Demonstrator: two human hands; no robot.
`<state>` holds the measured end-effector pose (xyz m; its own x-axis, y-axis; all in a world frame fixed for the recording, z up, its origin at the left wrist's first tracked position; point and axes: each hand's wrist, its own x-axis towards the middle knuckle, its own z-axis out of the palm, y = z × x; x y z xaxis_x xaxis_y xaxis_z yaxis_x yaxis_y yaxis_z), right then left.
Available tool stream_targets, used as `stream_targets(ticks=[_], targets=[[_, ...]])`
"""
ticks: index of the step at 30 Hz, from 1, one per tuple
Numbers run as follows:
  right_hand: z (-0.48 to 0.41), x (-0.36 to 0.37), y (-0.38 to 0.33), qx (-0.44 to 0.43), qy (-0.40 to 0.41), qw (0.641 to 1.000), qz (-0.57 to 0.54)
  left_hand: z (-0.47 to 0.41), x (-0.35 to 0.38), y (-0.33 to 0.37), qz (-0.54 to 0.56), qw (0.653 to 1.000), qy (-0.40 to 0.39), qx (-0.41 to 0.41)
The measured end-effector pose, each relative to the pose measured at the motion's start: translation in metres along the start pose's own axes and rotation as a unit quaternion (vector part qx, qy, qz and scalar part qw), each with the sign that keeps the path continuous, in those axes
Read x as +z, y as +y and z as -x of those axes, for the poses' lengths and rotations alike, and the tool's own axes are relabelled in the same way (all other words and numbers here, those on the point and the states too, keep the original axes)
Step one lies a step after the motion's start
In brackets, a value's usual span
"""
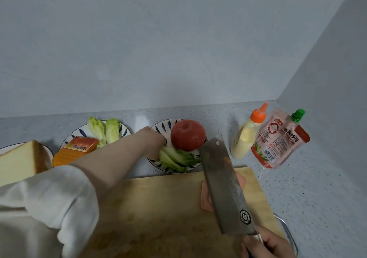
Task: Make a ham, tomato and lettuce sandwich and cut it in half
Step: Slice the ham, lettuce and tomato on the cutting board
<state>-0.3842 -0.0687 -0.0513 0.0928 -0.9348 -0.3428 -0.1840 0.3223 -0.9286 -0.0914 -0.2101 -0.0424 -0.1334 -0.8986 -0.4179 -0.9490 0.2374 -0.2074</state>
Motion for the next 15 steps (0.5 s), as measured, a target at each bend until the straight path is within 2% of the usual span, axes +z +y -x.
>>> stream_targets(ticks=[3,9,15], targets=[[0.0,-0.006,0.0,0.002,0.004,1.0,0.028,0.008,0.0,0.005,-0.03,0.999,0.021,-0.003],[0.012,-0.011,-0.013,0.01,-0.015,0.998,0.064,0.047,-0.003,0.014,-0.02,0.99,0.131,-0.053],[0.033,-0.015,-0.025,0.031,-0.022,0.998,0.051,0.124,0.004,0.042,0.079,0.971,0.176,-0.14]])
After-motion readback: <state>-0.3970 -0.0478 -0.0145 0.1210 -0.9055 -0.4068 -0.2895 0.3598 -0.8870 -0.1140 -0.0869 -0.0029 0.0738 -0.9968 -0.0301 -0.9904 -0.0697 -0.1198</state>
